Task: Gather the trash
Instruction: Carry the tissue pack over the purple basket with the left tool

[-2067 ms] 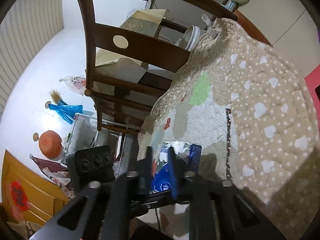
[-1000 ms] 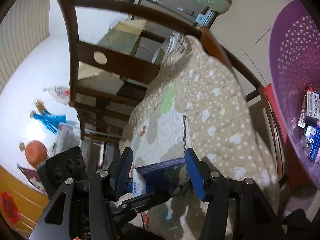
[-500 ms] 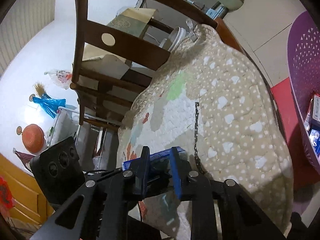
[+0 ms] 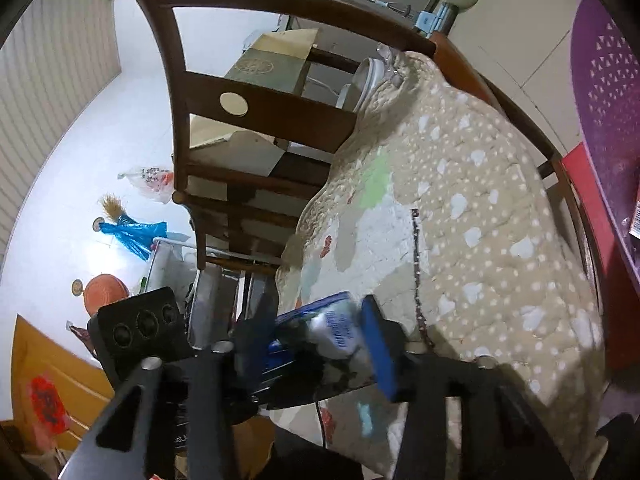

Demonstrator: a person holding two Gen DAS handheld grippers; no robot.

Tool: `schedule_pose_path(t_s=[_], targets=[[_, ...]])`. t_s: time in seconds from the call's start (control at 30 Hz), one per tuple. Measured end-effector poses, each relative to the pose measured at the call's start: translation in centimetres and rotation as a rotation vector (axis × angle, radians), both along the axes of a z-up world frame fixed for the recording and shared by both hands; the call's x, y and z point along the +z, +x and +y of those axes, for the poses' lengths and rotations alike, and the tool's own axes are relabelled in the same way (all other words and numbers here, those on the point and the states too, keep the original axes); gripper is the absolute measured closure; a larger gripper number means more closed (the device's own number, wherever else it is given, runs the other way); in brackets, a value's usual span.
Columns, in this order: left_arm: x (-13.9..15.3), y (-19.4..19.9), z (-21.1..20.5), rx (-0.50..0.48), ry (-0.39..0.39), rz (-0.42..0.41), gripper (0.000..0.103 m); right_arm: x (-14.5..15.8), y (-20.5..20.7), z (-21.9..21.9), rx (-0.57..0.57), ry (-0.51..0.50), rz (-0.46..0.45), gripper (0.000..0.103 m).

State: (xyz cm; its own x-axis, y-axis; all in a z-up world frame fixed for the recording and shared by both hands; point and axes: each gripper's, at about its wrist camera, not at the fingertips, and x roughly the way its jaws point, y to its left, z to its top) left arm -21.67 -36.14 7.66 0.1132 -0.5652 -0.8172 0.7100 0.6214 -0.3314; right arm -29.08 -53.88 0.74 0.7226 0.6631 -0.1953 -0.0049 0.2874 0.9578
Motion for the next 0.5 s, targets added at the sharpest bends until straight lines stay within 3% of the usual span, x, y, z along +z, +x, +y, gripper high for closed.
schedule_pose_path(t_s=[0.1,0.5], targets=[[0.3,-0.3,-0.5,-0.005,0.017,-0.021,0.084,0.0,-0.2,-0.3,-0.003,0.028,-0.010,0.072],[2.3,-3.1,-4.7,-0.080,0.134,-0.237,0.084,0.7,-2.1,-2.7,-0.071,0.058,-0.067,0.077]])
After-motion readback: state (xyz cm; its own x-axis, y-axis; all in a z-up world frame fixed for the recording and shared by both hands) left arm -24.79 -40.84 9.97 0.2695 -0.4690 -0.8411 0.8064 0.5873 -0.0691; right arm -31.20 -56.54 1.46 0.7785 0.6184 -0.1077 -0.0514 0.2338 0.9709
